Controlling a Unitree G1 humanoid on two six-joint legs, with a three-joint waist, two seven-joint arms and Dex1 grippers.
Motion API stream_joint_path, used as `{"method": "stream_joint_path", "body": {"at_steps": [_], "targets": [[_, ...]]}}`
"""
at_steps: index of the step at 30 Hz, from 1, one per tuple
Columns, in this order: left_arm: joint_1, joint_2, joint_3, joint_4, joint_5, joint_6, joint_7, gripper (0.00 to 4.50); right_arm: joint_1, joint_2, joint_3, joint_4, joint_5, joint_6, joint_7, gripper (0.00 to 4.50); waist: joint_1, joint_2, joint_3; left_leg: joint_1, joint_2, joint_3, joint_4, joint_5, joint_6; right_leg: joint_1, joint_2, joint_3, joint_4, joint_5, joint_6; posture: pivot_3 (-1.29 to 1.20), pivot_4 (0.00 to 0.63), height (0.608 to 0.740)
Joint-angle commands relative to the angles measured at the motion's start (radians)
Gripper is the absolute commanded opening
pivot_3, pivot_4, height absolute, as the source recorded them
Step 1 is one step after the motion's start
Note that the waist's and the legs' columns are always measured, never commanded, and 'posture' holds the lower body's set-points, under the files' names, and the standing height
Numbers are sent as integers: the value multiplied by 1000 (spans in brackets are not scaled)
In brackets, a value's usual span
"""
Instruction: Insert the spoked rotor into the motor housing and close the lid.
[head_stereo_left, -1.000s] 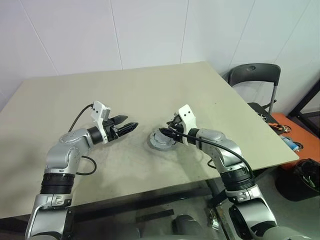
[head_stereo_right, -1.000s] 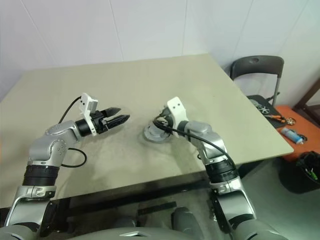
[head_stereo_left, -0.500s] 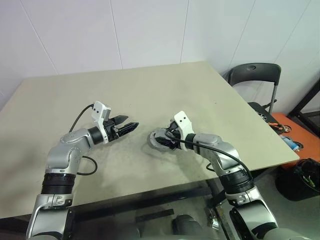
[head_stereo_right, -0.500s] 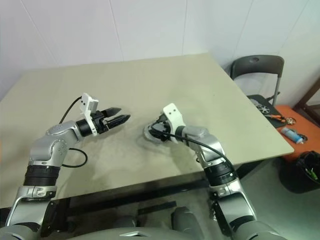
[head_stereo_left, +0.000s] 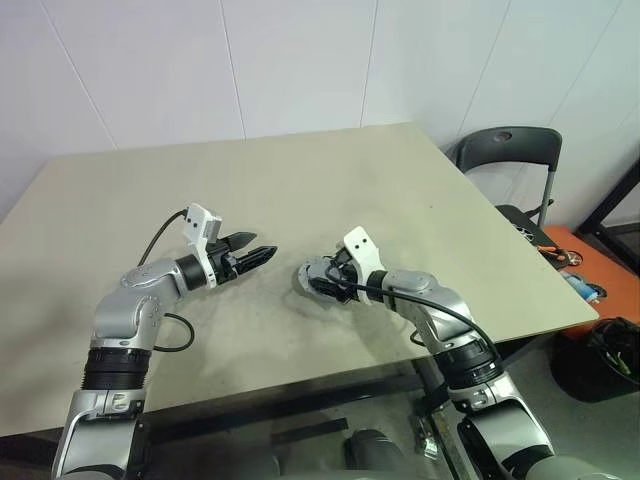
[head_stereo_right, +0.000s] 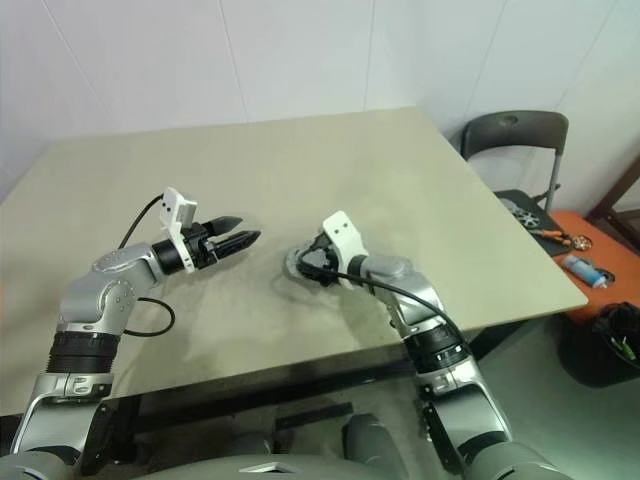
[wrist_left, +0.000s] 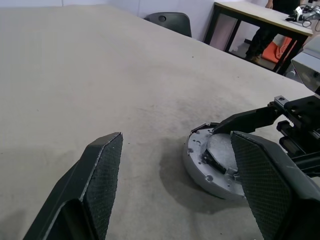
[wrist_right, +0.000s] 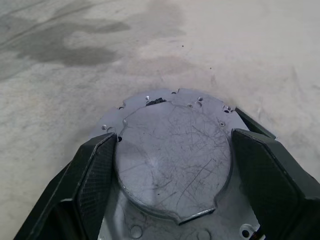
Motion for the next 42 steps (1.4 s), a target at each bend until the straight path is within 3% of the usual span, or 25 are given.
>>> {"method": "stream_joint_path", "body": {"at_steps": [1,2,8,15,21,31,42], "targets": [[-6,7,15,-41,-7,-7,1,3642,2,-7,-11,40,-33,-35,-31,3256,0,0,0,0,0,0,0,0,0,0,0,0,0,0,0,0,0,740],[-6,7,15,-41,-7,-6,1,3642,2,-8,-12,43,-34,-41,-33,3054,0,0,0,1,0,0,1,0,0,1,0,0,0,0,0,0,0,740],[-11,9,14,-37,-5,-7,-1,3642,1,-16,-10,45,-41,-40,-34,3042,1,0,0,4,0,0,2,0,0,5,0,0,1,-2,3,0,0,740],[-19,4,9,-27,-3,-11,-4,3642,-8,-17,-101,-58,121,84,65,3042,1,0,0,4,0,0,0,0,0,4,0,0,0,-1,2,0,0,740],[-20,-6,15,-25,-13,-5,1,3642,-42,-29,-172,-36,164,128,62,3042,1,0,0,-3,0,0,-1,0,0,-3,0,0,0,1,-1,0,0,740],[-16,-3,13,-25,-10,-6,-5,3642,-18,-66,-50,-90,62,-3,56,3042,0,1,0,-3,0,0,0,0,0,-3,0,0,0,1,-1,0,0,740],[-1,-8,11,-47,-11,2,5,3642,11,-77,-25,-25,-1,-87,53,3042,0,1,0,-3,0,0,0,0,0,-3,0,0,0,1,-1,0,0,740]]}}
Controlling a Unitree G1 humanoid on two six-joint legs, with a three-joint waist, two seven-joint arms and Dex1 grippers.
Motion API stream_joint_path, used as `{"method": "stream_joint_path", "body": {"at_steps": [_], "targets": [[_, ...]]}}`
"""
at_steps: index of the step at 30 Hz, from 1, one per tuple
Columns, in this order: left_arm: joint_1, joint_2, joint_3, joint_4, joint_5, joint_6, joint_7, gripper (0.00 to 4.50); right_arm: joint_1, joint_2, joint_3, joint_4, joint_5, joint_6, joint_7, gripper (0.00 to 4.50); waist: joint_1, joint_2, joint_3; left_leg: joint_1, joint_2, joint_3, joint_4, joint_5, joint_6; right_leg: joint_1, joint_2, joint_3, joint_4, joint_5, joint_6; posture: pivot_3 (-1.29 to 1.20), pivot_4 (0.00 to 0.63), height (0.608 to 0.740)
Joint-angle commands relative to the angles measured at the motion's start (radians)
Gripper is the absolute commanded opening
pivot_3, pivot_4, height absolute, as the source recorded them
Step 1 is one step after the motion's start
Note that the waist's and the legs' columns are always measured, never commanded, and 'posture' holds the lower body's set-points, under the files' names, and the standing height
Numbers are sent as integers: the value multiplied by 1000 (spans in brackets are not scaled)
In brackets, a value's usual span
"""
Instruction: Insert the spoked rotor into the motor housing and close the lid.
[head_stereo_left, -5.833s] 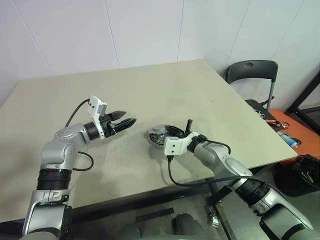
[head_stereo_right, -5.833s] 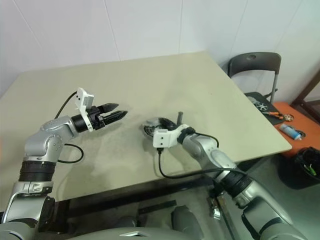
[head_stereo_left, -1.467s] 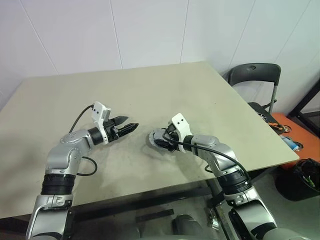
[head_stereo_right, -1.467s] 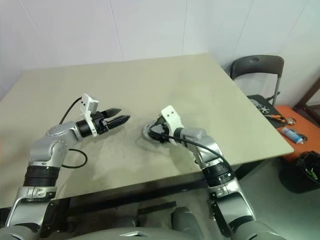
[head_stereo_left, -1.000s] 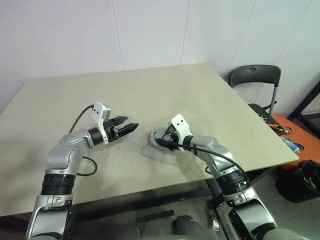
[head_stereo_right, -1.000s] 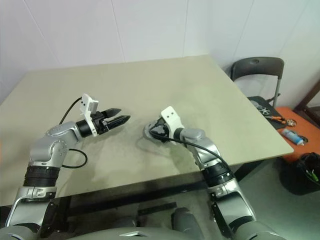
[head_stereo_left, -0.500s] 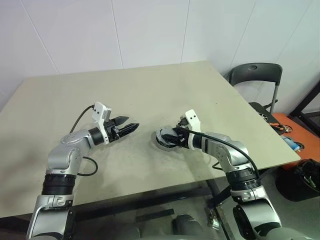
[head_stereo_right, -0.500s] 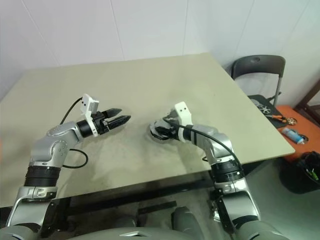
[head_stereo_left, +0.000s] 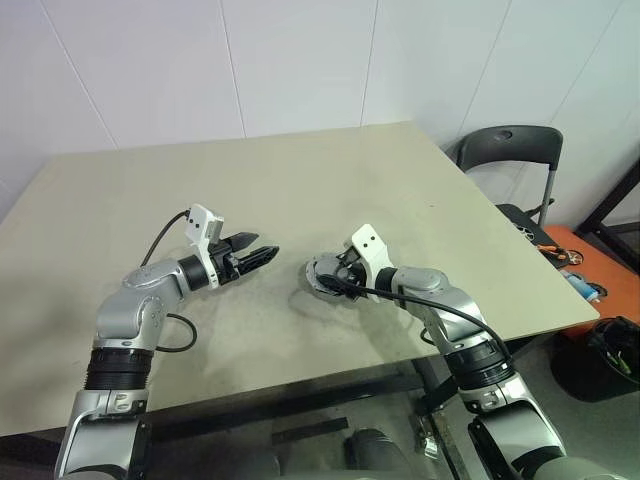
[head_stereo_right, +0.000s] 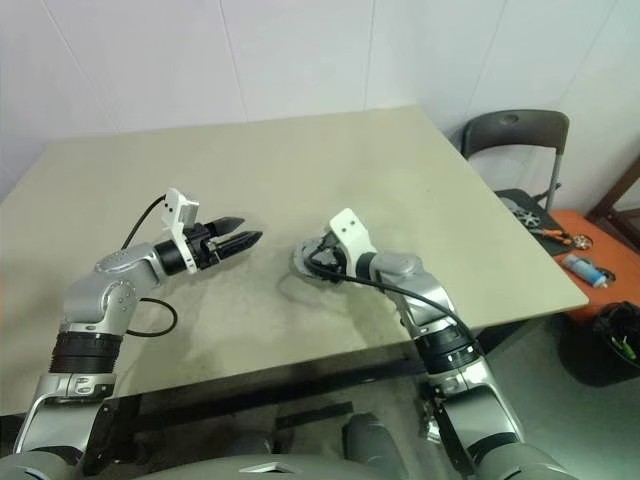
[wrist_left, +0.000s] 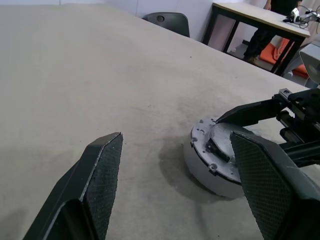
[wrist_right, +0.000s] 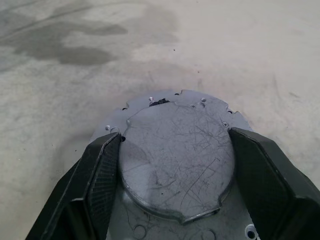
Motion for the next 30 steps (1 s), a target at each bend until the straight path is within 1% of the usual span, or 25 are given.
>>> {"method": "stream_joint_path", "body": {"at_steps": [1,5,9,12,15,19,23,26,30], "targets": [[-2,3,12,-44,-10,0,4,3642,-3,-26,-23,28,-3,-49,24,3042,0,0,0,0,0,0,0,0,0,0,0,0,0,0,0,0,0,740],[-7,4,10,-38,-9,-1,0,3642,-1,-70,-14,118,-20,-104,76,3042,2,0,0,1,0,0,0,0,0,1,0,0,0,0,0,0,0,740],[-15,5,8,-33,-7,-1,-3,3642,-21,-80,-11,163,-28,-137,98,3042,1,-1,-1,4,0,0,1,0,0,5,0,0,-1,0,0,0,0,740],[-18,3,7,-32,-6,-1,-2,3642,-39,-53,-13,173,-36,-148,69,3042,0,-1,-1,6,0,0,1,0,0,6,0,0,0,0,0,0,0,740],[-17,2,7,-35,-7,1,0,3642,-29,-26,-4,137,-31,-130,61,3042,0,-1,-1,8,0,0,1,0,0,8,0,0,1,0,0,0,0,740],[-11,2,9,-42,-8,3,4,3642,-13,1,-5,90,-18,-85,52,3042,-2,-1,-1,10,0,0,0,0,0,8,1,0,1,-2,3,0,0,740],[-8,0,10,-47,-9,5,8,3642,-14,16,3,53,-17,-46,48,3042,-2,0,-1,10,0,0,0,0,0,8,1,0,1,-2,3,0,0,740],[-10,-1,11,-43,-9,3,8,3642,-14,27,28,47,-43,-55,34,3042,-2,0,-1,10,0,0,0,0,0,8,1,0,1,0,0,0,0,740],[-8,-2,12,-45,-10,4,12,3642,-13,78,8,68,-35,-35,-7,3042,-3,0,-1,10,0,0,-1,0,0,7,1,0,1,0,0,0,0,740]]}}
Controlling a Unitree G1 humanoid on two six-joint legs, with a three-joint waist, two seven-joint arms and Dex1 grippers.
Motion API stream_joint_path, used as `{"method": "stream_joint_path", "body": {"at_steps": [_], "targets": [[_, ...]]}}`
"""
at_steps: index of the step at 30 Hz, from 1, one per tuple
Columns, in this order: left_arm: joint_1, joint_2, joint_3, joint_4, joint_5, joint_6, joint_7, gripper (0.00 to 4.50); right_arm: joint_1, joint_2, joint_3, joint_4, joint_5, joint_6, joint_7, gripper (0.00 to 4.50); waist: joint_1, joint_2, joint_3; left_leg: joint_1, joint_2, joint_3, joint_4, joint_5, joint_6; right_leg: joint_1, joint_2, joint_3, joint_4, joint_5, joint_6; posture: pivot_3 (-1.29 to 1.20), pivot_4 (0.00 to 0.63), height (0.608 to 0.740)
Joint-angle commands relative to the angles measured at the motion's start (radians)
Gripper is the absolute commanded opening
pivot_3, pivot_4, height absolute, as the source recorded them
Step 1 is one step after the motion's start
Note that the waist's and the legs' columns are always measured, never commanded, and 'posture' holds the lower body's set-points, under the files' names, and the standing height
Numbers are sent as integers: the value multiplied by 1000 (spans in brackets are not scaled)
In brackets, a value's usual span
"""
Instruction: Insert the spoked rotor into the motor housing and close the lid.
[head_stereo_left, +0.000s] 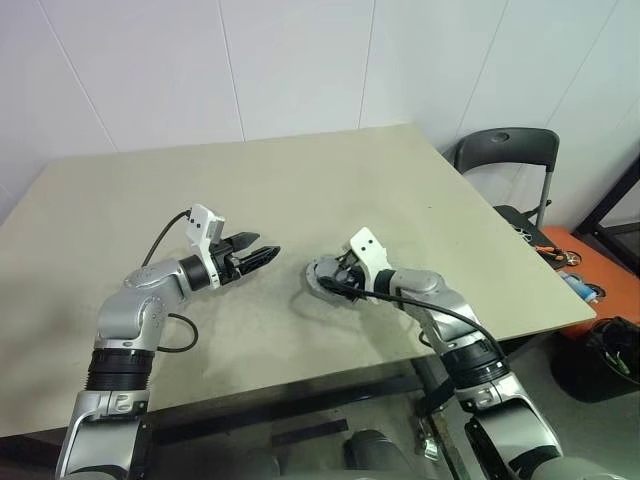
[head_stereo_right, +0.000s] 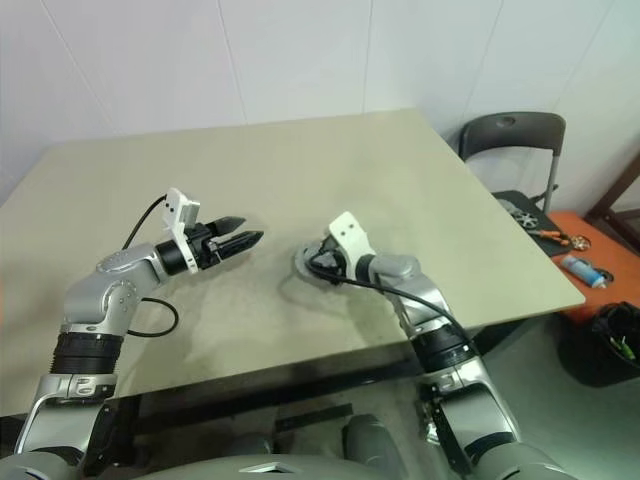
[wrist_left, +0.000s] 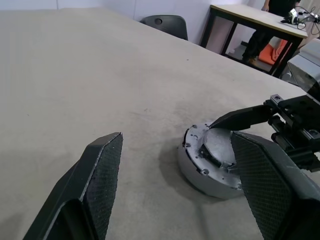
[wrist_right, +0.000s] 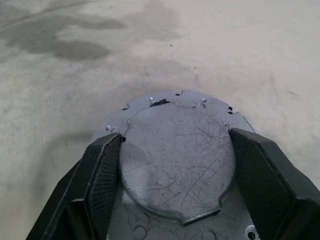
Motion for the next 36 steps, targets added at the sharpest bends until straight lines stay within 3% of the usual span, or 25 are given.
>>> {"method": "stream_joint_path", "body": {"at_steps": [1,15,27,36], "targets": [[-8,3,12,-38,-11,2,4,3642,-2,34,5,4,-2,8,-24,3042,0,0,0,0,0,0,0,0,0,0,0,0,0,0,0,0,0,740],[-2,4,11,-40,-10,2,5,3642,-51,-18,-80,80,25,-15,-13,3042,3,0,0,1,0,0,1,0,0,2,0,0,0,-2,3,0,0,740],[4,3,8,-40,-8,1,3,3642,-117,-14,-63,-99,103,73,54,3042,0,2,1,-8,0,-1,0,0,0,-8,0,0,1,0,0,0,0,740],[13,5,12,-43,-11,0,2,3642,-70,-28,-35,-63,48,28,25,3042,3,2,1,-10,0,0,1,0,0,-9,-1,0,0,0,0,0,0,740]]}}
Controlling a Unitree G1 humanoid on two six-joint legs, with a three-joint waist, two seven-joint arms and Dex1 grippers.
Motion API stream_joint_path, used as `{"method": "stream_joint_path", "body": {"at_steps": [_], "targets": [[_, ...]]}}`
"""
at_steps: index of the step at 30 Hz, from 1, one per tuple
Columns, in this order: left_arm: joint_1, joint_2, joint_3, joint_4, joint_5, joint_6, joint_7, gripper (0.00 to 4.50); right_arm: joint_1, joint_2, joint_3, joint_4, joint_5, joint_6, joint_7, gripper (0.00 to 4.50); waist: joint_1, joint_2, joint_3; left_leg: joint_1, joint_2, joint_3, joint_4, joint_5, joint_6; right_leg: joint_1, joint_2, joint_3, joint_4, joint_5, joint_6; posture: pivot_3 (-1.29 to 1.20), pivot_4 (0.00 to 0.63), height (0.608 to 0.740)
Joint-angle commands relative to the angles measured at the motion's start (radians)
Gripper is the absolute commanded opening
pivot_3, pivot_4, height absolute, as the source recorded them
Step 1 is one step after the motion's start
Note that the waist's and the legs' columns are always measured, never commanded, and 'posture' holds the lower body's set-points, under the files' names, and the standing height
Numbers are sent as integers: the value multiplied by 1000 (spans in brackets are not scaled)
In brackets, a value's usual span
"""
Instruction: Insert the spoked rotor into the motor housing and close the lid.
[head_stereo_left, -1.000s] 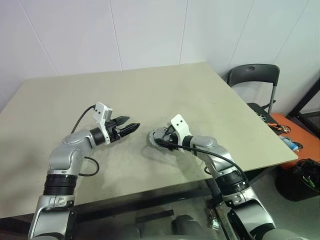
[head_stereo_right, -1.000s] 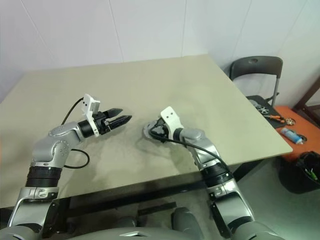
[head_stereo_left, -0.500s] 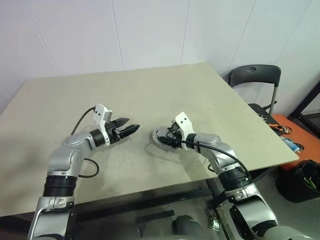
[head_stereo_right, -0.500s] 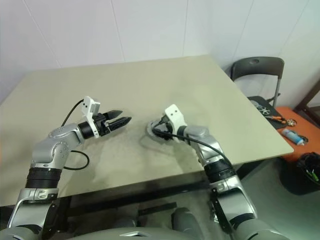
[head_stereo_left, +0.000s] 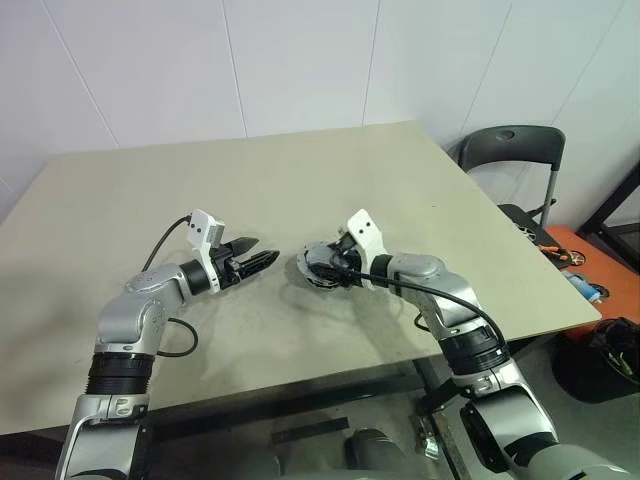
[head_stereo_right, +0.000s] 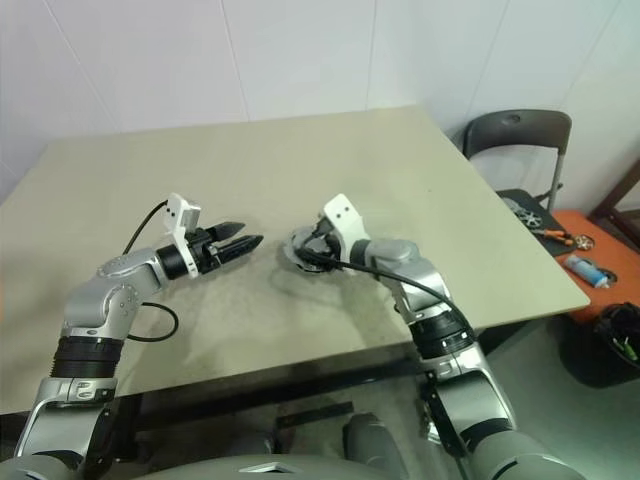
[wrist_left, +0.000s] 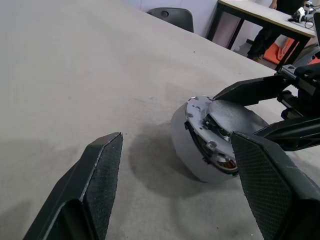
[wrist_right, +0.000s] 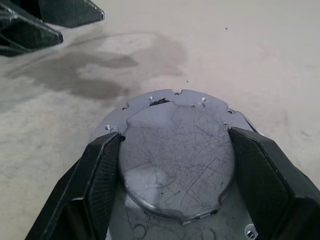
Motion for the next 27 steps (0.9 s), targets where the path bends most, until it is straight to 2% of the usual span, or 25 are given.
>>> {"method": "stream_joint_path", "body": {"at_steps": [1,12,20,24,27], "targets": [[-6,9,13,-41,-10,-9,-8,3642,6,-13,-18,-10,-10,-44,-10,3042,0,0,0,0,0,0,0,0,0,0,0,0,0,0,0,0,0,740],[-3,10,11,-57,-13,2,-7,3642,44,-12,-15,84,-40,-101,-37,3042,0,0,0,0,0,0,0,0,0,1,0,0,-1,0,0,0,0,740],[5,7,13,-70,-16,12,-1,3642,66,30,-4,146,-70,-132,-78,3042,-1,0,-1,1,0,0,0,0,0,2,0,0,0,0,0,0,0,740],[6,4,12,-72,-16,14,3,3642,46,85,-25,198,-67,-143,-124,3042,-4,-1,-1,6,0,0,0,0,0,6,0,0,0,0,0,0,0,740],[5,1,12,-74,-17,16,5,3642,26,121,-46,208,-54,-131,-140,3042,-9,-1,-1,16,0,1,-1,0,0,14,1,1,0,-1,1,0,0,740]]}}
